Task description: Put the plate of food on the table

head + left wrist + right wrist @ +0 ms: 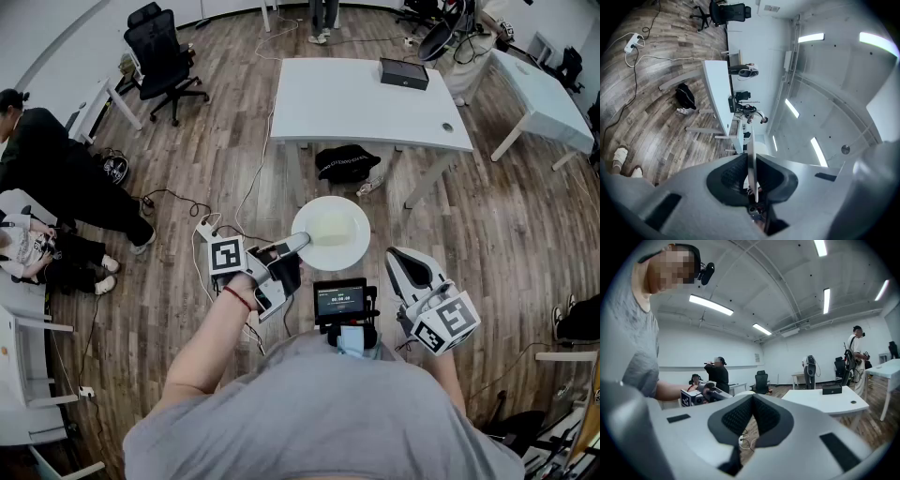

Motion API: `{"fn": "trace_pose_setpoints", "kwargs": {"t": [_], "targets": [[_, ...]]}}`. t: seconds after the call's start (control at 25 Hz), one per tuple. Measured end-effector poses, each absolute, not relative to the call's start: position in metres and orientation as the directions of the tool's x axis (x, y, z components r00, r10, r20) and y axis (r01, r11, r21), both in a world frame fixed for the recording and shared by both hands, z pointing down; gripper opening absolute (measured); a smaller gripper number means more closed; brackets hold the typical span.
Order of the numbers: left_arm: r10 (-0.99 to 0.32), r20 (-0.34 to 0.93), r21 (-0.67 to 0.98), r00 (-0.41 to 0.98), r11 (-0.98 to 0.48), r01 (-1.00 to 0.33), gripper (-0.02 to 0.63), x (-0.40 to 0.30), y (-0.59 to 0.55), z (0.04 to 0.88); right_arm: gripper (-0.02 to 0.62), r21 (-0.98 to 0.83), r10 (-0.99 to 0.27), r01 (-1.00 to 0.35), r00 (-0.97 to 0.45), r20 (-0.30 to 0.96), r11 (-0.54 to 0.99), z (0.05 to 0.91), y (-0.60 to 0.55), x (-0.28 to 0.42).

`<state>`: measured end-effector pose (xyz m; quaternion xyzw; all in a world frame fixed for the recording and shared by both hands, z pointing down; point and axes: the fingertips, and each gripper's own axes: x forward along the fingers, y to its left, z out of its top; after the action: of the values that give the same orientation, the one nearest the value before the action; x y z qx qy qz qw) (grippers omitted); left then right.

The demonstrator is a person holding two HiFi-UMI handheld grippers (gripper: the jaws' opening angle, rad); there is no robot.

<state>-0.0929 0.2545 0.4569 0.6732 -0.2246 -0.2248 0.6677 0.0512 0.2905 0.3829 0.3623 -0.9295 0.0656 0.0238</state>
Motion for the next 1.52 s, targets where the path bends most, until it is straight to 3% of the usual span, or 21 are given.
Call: {"fn": "trace_pose_setpoints", "kwargs": {"t": [1.52], "targets": [[-0.596, -0.002, 1.000, 0.803, -0.002, 0.001, 0.041, -0.097, 0.262, 0.464, 0.034, -0.179, -0.651, -0.648, -0.757, 0.046, 0.741, 0.386, 0.302, 0.042]]}}
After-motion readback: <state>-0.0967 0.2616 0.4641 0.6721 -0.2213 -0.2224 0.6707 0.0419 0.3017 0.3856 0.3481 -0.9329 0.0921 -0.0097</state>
